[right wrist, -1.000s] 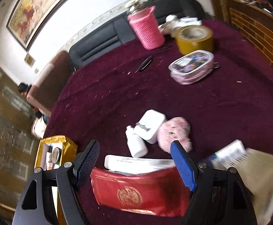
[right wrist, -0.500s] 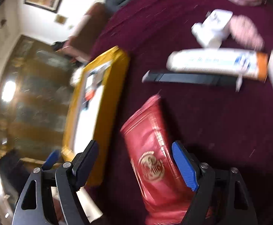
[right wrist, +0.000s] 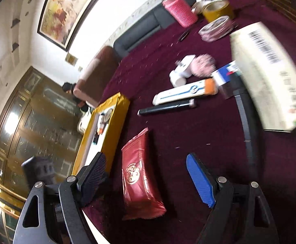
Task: Organize objects
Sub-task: 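Grasp the red snack packet with left gripper while right gripper reaches for a red-capped marker, then lift the packet with left gripper while right gripper grasps the red-capped black marker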
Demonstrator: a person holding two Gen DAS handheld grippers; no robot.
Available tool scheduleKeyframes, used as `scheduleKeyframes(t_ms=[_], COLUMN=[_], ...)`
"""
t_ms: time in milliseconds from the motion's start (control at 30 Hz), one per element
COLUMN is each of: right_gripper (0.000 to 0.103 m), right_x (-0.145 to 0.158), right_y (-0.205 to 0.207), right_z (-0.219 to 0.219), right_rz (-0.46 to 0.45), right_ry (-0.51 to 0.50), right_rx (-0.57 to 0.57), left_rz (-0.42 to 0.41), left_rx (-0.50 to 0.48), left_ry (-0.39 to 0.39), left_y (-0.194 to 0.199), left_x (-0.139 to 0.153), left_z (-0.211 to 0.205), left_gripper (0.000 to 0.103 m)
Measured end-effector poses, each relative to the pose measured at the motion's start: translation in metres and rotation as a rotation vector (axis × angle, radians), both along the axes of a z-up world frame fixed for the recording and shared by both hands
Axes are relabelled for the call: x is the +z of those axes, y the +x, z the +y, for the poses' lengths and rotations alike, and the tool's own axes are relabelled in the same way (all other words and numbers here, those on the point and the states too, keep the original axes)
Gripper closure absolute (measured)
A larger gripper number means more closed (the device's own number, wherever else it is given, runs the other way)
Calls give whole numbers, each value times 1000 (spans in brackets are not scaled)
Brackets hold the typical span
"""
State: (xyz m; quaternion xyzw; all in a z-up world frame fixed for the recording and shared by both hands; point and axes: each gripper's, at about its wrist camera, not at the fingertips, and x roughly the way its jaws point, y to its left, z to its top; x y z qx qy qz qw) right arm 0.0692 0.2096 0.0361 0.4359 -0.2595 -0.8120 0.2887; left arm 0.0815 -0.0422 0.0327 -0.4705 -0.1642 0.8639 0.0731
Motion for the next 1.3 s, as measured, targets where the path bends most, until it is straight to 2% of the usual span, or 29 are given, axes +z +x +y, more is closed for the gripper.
scheduleKeyframes(t_ms=[100,133,167,333,400,433,467,500,600,700,867,1067,1233,1300], right_gripper=[16,16,16,14,14,14,14,14,14,14,14,14,16,25], right_x=[6,8,9,15,14,13,13,12,12,13,22,22,4,-5], right_y=[8,12,14,21,20,20,20,19,16,14,14,13,-13,-27], right_z=[21,29,36,70,79,83,85,86,87,85,81,38,11,7], right_rz=[24,34,44,82,78,77,76,77,78,85,130,164,166,145], right_ry=[-9,-9,-6,45,62,66,72,81,101,129,214,285,475,522], right_rx=[-34,-50,-67,-164,-192,-199,-207,-216,-240,-255,-267,-113,-143,-163], left_rz=[-59,-75,-56,-3,12,21,30,39,44,46,48,103,141,151], left_rx=[-24,-38,-44,-124,-159,-164,-163,-161,-196,-220,-244,-232,-201,-192], left_ry=[-21,-56,-94,-298,-336,-331,-324,-330,-285,-232,-82,37,49,41], left_y=[-16,-21,-23,-31,-30,-30,-27,-27,-25,-19,-6,17,32,36], left_x=[-16,-21,-22,-30,-31,-30,-27,-25,-20,-16,-8,14,28,30], left_z=[16,26,32,66,71,69,64,61,51,44,30,4,-19,-26], left_gripper=[16,14,10,7,7,9,18,38,48,51,52,52,52,52])
